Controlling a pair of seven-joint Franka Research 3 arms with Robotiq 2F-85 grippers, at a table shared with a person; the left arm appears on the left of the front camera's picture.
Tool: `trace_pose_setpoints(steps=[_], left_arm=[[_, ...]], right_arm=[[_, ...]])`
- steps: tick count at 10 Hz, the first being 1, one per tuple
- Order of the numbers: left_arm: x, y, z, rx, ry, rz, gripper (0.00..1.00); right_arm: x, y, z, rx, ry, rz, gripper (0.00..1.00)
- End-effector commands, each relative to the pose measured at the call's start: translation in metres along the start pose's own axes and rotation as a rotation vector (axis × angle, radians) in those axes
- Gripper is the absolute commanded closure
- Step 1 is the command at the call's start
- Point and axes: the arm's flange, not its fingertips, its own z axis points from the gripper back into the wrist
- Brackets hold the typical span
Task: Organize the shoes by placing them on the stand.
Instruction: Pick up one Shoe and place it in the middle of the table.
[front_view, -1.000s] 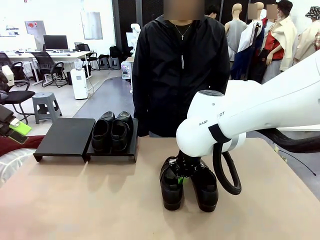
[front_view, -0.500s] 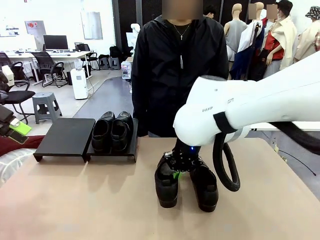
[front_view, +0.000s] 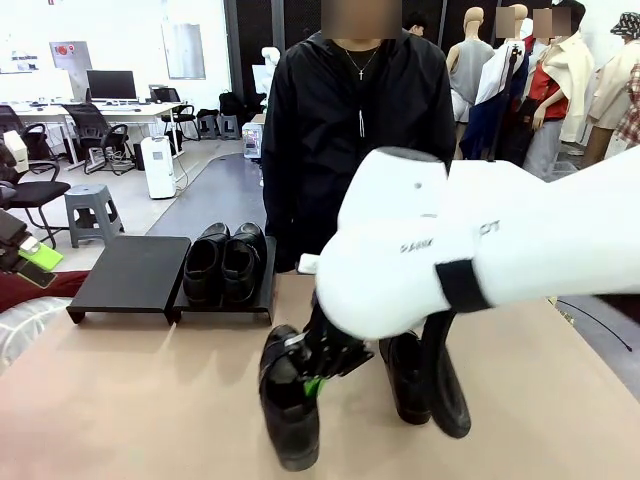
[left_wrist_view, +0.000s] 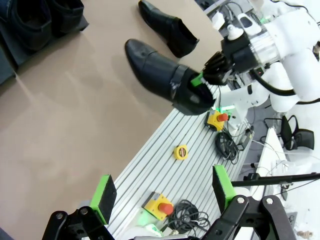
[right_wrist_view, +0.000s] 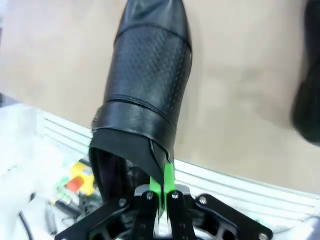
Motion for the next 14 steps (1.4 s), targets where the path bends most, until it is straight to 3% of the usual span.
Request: trace_pose_setpoints(steps=[1, 3, 4, 7, 8, 9, 12, 14], left_arm=[[0.000, 0.000, 0.001, -0.019, -0.012, -0.022, 0.00], [0.000, 0.000, 0.001, -0.019, -0.012, -0.022, 0.00], [0.000, 0.000, 0.001, -0.019, -0.012, -0.022, 0.00], [0.000, 0.000, 0.001, -0.019, -0.012, -0.022, 0.00], [0.000, 0.000, 0.001, -0.019, -0.012, -0.022, 0.00], [0.000, 0.000, 0.001, -0.019, -0.012, -0.022, 0.00], [0.000, 0.000, 0.001, -0.019, -0.012, -0.022, 0.00], [0.000, 0.000, 0.001, -0.019, -0.012, -0.022, 0.00]], right_arm=[[0.028, 0.024, -0.034, 0.090, -0.044, 0.010, 1.00], [0.047, 0.041, -0.058, 0.156, -0.062, -0.067, 1.00], [0.057, 0.042, -0.063, 0.164, -0.115, -0.110, 1.00], [0.075, 0.039, -0.077, 0.190, -0.073, -0.150, 1.00], [0.075, 0.037, -0.079, 0.199, -0.060, -0.154, 0.62], [0.076, 0.037, -0.079, 0.200, -0.051, -0.146, 0.03], [0.067, 0.031, -0.062, 0.233, -0.024, -0.117, 0.00], [0.045, 0.006, -0.015, 0.297, -0.031, -0.100, 0.00]])
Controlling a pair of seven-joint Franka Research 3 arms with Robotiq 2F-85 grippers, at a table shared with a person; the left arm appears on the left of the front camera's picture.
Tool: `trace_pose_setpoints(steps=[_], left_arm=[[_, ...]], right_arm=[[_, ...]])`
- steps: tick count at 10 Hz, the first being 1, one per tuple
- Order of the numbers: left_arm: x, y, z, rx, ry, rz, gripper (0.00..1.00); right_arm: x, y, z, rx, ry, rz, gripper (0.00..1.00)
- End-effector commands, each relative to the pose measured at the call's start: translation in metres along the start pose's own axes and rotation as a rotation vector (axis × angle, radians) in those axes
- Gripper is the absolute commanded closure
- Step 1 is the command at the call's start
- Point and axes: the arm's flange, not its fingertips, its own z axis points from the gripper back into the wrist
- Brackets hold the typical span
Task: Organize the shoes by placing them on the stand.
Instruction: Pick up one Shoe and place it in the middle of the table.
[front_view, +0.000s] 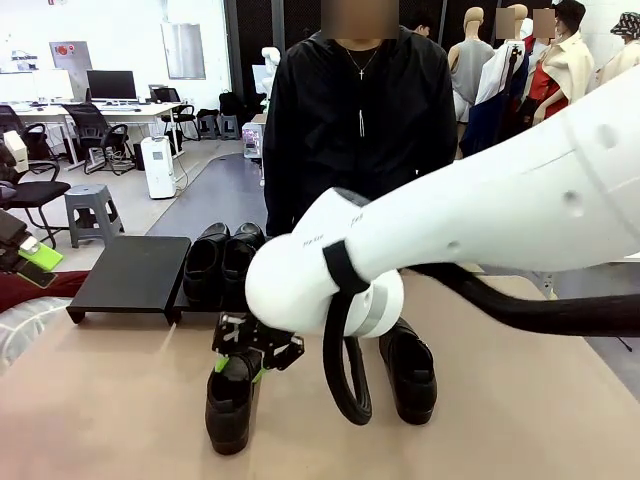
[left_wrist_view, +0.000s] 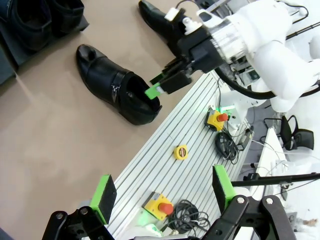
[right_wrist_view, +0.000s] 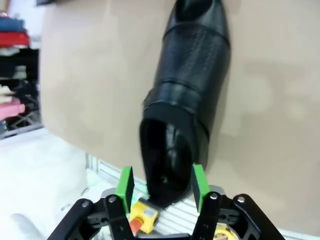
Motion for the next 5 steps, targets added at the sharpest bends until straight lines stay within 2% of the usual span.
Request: trace_pose_setpoints(steps=[1, 3, 5], left_arm=[[0.000, 0.000, 0.001, -0.019, -0.012, -0.023, 0.00], [0.000, 0.000, 0.001, -0.019, -0.012, -0.023, 0.00], [0.000, 0.000, 0.001, -0.019, -0.012, -0.023, 0.00]], right_arm=[[-0.028, -0.042, 0.079, 0.052, 0.051, 0.033, 0.00], [-0.043, -0.100, 0.170, -0.016, 0.126, 0.029, 0.00], [-0.047, -0.171, 0.258, -0.008, 0.166, 0.028, 0.00]])
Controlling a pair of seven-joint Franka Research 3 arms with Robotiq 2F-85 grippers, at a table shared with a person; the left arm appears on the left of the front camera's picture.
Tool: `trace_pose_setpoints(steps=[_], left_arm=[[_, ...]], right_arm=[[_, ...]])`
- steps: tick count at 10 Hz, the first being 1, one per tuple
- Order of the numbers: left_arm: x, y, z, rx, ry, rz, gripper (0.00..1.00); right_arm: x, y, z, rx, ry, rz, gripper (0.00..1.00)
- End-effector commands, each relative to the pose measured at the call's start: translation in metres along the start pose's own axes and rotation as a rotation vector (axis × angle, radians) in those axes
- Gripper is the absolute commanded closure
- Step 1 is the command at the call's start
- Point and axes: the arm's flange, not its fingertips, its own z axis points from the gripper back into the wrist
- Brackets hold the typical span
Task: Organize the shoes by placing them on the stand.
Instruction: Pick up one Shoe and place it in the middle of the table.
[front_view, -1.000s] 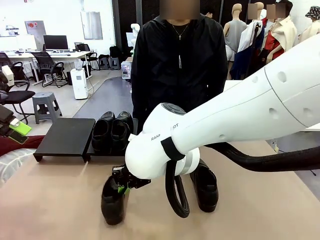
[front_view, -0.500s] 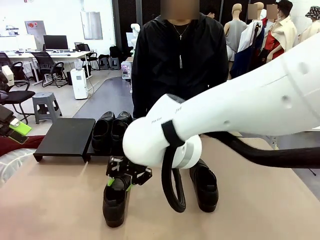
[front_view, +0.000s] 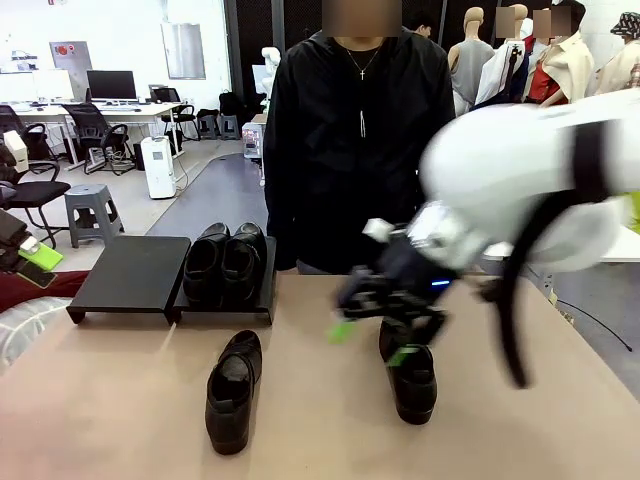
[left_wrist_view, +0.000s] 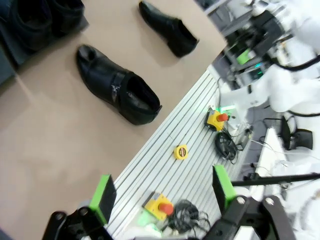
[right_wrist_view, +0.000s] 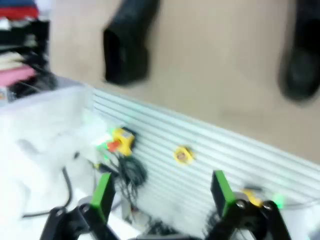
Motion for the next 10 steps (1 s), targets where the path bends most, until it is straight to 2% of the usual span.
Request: trace_pose_setpoints(steps=[1, 2, 3, 4, 5, 6, 7, 10], left_arm=[[0.000, 0.000, 0.001, -0.020, -0.012, -0.023, 0.00], [0.000, 0.000, 0.001, -0.020, -0.012, -0.023, 0.00], [0.000, 0.000, 0.001, -0.020, -0.012, -0.023, 0.00], [0.000, 0.000, 0.001, -0.020, -0.012, -0.023, 0.00], [0.000, 0.000, 0.001, -0.020, -0.012, -0.023, 0.00], [0.000, 0.000, 0.001, -0.020, -0.012, -0.023, 0.00], [0.000, 0.000, 0.001, -0.020, -0.012, -0.023, 0.00], [0.000, 0.000, 0.001, -0.020, -0.012, -0.023, 0.00]], right_arm=[[-0.011, -0.065, 0.088, 0.036, -0.020, 0.035, 0.00], [-0.028, -0.089, 0.116, 0.115, 0.037, 0.128, 0.00], [-0.041, -0.115, 0.141, 0.148, 0.019, 0.105, 0.00], [-0.055, -0.142, 0.162, 0.166, -0.072, -0.003, 0.00], [-0.068, -0.163, 0.173, 0.222, -0.149, -0.019, 0.00], [-0.068, -0.163, 0.164, 0.224, -0.177, -0.019, 0.00], [-0.066, -0.152, 0.173, 0.183, -0.088, 0.004, 0.00], [-0.066, -0.152, 0.173, 0.183, -0.088, 0.004, 0.00]])
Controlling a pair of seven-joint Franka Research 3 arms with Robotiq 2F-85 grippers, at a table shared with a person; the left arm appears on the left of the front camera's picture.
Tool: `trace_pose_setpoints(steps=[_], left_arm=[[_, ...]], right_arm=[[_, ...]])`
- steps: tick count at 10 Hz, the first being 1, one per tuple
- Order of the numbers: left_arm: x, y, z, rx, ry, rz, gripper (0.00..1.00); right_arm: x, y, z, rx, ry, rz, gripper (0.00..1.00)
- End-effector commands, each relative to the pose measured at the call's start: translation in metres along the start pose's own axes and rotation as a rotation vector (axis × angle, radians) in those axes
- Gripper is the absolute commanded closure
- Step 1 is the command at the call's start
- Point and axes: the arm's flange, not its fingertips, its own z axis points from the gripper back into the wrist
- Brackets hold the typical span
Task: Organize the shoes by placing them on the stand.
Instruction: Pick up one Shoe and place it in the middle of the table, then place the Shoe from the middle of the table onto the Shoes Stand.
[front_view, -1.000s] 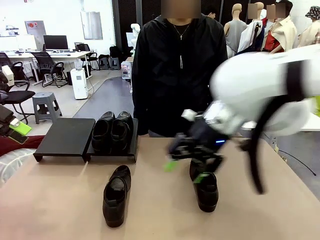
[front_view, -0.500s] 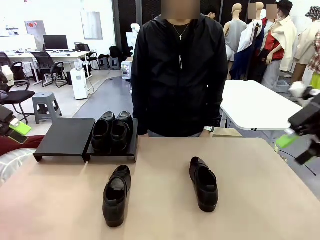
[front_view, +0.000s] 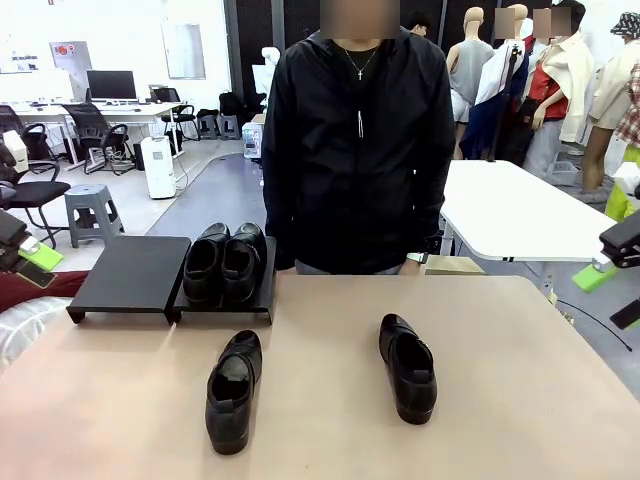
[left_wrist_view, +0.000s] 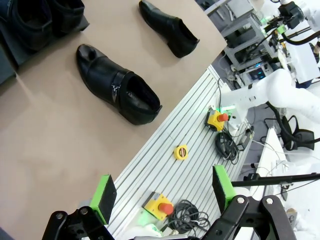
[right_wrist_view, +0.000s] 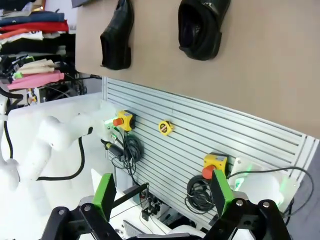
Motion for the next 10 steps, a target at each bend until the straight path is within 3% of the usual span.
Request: trace_pose_setpoints(steps=[1, 8, 9, 10], left_arm=[[0.000, 0.000, 0.001, -0.021, -0.012, -0.024, 0.00], [0.000, 0.000, 0.001, -0.021, -0.012, -0.024, 0.00], [0.000, 0.000, 0.000, 0.000, 0.000, 0.000, 0.00], [0.012, -0.045, -0.030, 0.037, 0.010, 0.172, 0.00]], right_arm=[[0.001, 0.000, 0.003, 0.021, 0.004, 0.018, 0.00], [0.001, 0.000, 0.003, 0.021, 0.004, 0.018, 0.00], [0.001, 0.000, 0.003, 0.021, 0.004, 0.018, 0.00], [0.001, 0.000, 0.003, 0.021, 0.004, 0.018, 0.00]])
